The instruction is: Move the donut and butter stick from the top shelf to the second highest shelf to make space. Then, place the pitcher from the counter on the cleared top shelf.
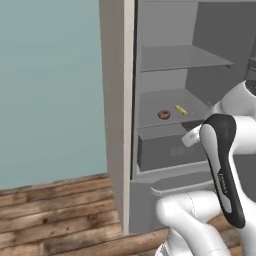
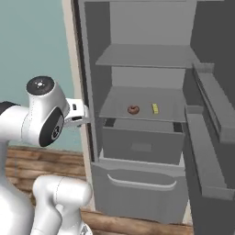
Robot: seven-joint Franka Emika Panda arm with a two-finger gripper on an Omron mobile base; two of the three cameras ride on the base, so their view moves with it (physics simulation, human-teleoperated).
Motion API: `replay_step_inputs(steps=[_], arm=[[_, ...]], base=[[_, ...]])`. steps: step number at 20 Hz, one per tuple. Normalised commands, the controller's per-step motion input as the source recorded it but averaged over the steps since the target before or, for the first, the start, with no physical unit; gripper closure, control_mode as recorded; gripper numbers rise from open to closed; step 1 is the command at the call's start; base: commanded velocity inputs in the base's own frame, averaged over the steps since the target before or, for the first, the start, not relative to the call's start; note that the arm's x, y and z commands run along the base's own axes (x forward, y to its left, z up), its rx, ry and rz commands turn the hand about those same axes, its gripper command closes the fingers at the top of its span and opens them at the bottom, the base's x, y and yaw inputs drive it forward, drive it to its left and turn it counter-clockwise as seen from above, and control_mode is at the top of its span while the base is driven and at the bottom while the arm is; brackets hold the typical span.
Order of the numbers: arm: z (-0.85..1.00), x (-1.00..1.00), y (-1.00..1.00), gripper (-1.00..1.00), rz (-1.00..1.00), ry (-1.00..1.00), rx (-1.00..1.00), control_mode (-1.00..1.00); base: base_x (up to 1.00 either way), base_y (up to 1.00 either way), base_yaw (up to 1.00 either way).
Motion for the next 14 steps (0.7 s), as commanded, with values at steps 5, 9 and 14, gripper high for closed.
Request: replay_step_inputs(steps=[5, 9, 14], arm=[[0.00, 0.00, 0.00, -1.00, 0.00, 0.00, 0.00, 1.00], [0.00, 0.00, 0.00, -1.00, 0.00, 0.00, 0.00, 1.00], [0.00, 0.00, 0.00, -1.00, 0.00, 0.00, 0.00, 1.00]], base=[[0.24, 1.00, 0.33], [0.11, 1.00, 0.48], [0.06, 1.00, 0.48]])
